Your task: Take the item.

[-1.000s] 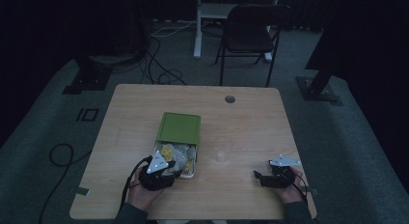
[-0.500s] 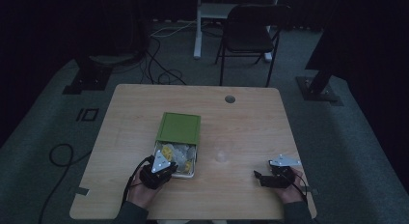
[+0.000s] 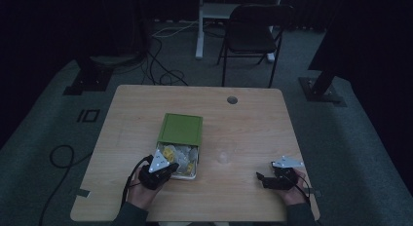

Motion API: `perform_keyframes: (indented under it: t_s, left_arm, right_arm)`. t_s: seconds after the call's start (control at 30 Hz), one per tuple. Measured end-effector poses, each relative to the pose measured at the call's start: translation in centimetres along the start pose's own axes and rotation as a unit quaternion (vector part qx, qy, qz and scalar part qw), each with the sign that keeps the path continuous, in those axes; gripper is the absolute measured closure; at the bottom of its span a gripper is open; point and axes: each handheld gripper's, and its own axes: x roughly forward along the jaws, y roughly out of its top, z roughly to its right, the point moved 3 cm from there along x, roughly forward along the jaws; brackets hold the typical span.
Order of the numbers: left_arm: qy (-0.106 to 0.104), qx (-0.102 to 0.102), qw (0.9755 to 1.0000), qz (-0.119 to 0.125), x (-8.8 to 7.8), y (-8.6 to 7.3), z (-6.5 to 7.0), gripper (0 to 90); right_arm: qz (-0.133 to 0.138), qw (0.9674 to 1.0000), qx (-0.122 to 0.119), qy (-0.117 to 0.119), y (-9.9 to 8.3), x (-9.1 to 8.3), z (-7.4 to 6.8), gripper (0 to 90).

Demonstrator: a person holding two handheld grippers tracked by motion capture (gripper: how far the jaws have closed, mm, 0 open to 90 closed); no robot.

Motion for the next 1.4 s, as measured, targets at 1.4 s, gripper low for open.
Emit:
perform_keyframes:
  t_s: [1.4]
  left_arm:
    - [-0.062,0.020,0.9963,0.056,-2.5,4.3,0.4,90.0]
  right_arm:
    - [0.000,1.0000,0.000,0.000,0.0,0.0,0.0,19.1]
